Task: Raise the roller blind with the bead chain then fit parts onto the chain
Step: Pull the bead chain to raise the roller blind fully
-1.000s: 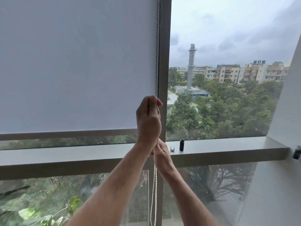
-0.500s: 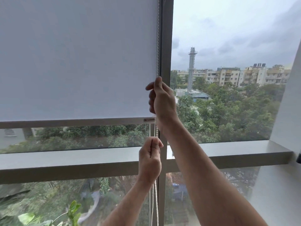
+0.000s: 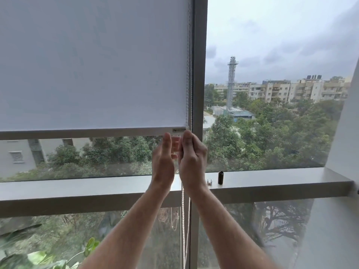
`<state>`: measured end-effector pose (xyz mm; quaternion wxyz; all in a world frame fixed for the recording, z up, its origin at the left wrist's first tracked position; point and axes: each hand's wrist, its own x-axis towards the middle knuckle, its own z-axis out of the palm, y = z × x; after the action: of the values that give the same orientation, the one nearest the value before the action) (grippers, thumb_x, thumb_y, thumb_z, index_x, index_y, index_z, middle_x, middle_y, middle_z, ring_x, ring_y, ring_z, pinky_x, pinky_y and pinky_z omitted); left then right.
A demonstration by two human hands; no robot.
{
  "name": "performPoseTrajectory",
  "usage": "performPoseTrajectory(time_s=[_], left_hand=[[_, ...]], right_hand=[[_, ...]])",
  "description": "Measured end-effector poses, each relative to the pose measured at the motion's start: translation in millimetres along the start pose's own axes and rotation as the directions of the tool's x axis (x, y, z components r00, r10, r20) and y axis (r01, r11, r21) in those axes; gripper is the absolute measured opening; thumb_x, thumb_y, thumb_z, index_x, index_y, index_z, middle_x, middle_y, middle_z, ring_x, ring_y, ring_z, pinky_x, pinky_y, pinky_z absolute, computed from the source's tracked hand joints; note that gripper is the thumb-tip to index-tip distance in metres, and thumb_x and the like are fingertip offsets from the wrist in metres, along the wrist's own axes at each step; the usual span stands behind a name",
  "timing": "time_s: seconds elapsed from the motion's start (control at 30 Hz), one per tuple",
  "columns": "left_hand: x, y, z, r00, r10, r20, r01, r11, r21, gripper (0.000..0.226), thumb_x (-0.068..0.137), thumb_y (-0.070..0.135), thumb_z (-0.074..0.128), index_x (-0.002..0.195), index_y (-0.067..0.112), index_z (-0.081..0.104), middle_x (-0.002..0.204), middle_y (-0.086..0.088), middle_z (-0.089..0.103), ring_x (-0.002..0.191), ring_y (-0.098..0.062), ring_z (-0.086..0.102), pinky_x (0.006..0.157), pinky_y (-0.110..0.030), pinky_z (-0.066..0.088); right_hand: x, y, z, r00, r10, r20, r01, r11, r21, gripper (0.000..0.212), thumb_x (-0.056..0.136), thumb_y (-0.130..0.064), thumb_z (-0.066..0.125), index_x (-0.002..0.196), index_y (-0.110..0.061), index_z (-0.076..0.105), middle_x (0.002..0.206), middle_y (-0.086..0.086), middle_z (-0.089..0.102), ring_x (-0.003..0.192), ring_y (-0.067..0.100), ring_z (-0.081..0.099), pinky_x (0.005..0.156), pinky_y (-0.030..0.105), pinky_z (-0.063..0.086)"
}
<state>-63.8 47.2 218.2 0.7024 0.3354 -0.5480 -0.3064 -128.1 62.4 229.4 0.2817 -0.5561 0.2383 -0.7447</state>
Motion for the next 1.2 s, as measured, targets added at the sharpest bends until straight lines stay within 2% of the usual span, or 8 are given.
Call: performPoseTrajectory(time_s=[0.17, 0.27, 0.37, 0.6, 0.77, 0.9, 1.03, 1.2], left_hand=[[29, 58, 16, 0.976, 0.144, 0.164, -0.118, 0.981, -0.156, 0.047, 0.099, 0.046, 0.035, 0.091, 0.015, 0.070, 0.074, -0.005, 0.069, 0.071, -0.019, 0.066, 0.067, -0.031, 0.052], [29, 74, 33, 0.978, 0.121, 0.172, -0.078, 0.968, -0.237, 0.041, 0.104, 0.035, 0.040, 0.077, 0.014, 0.063, 0.049, 0.006, 0.047, 0.043, -0.009, 0.041, 0.043, -0.021, 0.036], [25, 75, 45, 0.994, 0.079, 0.076, -0.059, 0.969, -0.240, 0.044, 0.103, 0.034, 0.045, 0.062, 0.020, 0.053, 0.042, 0.007, 0.036, 0.035, -0.007, 0.028, 0.038, -0.020, 0.025], [13, 58, 40, 0.990, 0.144, -0.007, -0.143, 0.972, -0.187, 0.042, 0.100, 0.035, 0.047, 0.060, 0.025, 0.054, 0.045, 0.006, 0.038, 0.039, -0.010, 0.030, 0.041, -0.027, 0.025], [-26, 15, 34, 0.997, 0.079, 0.028, -0.074, 0.987, -0.144, 0.042, 0.099, 0.037, 0.048, 0.058, 0.028, 0.054, 0.044, 0.009, 0.038, 0.040, -0.010, 0.029, 0.041, -0.030, 0.021], [-39, -1, 33, 0.999, 0.034, 0.029, -0.029, 0.988, -0.150, 0.043, 0.099, 0.033, 0.047, 0.056, 0.024, 0.050, 0.042, 0.010, 0.033, 0.039, -0.007, 0.025, 0.039, -0.024, 0.017], [-37, -1, 30, 0.998, 0.067, 0.019, -0.065, 0.992, -0.110, 0.045, 0.101, 0.022, 0.045, 0.056, 0.024, 0.048, 0.044, 0.009, 0.031, 0.040, -0.006, 0.024, 0.039, -0.024, 0.017], [-26, 1, 17, 0.994, 0.009, 0.110, 0.009, 0.986, -0.167, 0.041, 0.094, 0.032, 0.047, 0.055, 0.024, 0.055, 0.044, 0.011, 0.035, 0.042, -0.006, 0.027, 0.042, -0.020, 0.024]], right_hand=[[-27, 21, -12, 0.997, 0.073, -0.013, -0.074, 0.995, -0.060, 0.045, 0.099, -0.041, 0.042, 0.057, -0.024, 0.044, 0.053, -0.010, 0.036, 0.052, 0.015, 0.028, 0.050, 0.036, 0.023], [-27, 21, -15, 0.994, 0.102, 0.038, -0.103, 0.994, 0.022, 0.042, 0.099, -0.028, 0.043, 0.057, -0.025, 0.045, 0.051, -0.010, 0.036, 0.047, 0.009, 0.027, 0.044, 0.028, 0.023], [-23, 24, -20, 0.983, 0.153, 0.105, -0.163, 0.981, 0.102, 0.038, 0.096, -0.022, 0.042, 0.059, -0.026, 0.049, 0.051, -0.009, 0.036, 0.046, 0.006, 0.027, 0.043, 0.020, 0.023], [15, 10, -44, 0.981, 0.172, -0.091, -0.175, 0.984, -0.034, 0.032, 0.107, -0.024, 0.033, 0.106, -0.020, 0.064, 0.079, 0.006, 0.056, 0.078, 0.019, 0.053, 0.081, 0.038, 0.044], [62, -47, -26, 0.999, 0.050, 0.001, -0.050, 0.999, -0.009, 0.031, 0.107, -0.031, 0.035, 0.102, -0.019, 0.063, 0.078, 0.003, 0.062, 0.074, 0.016, 0.059, 0.074, 0.033, 0.051], [83, -80, 6, 0.988, 0.120, 0.096, -0.130, 0.985, 0.113, 0.038, 0.106, -0.038, 0.034, 0.094, -0.013, 0.061, 0.071, 0.002, 0.056, 0.056, 0.010, 0.051, 0.050, 0.023, 0.044], [81, -85, 26, 0.995, 0.069, -0.077, -0.062, 0.994, 0.092, 0.047, 0.105, -0.033, 0.041, 0.061, -0.020, 0.043, 0.055, 0.000, 0.035, 0.045, 0.013, 0.029, 0.042, 0.030, 0.023], [70, -81, 30, 0.970, -0.186, -0.157, 0.186, 0.982, -0.011, 0.049, 0.104, -0.024, 0.045, 0.055, -0.020, 0.038, 0.049, -0.003, 0.029, 0.047, 0.017, 0.023, 0.045, 0.039, 0.018]])
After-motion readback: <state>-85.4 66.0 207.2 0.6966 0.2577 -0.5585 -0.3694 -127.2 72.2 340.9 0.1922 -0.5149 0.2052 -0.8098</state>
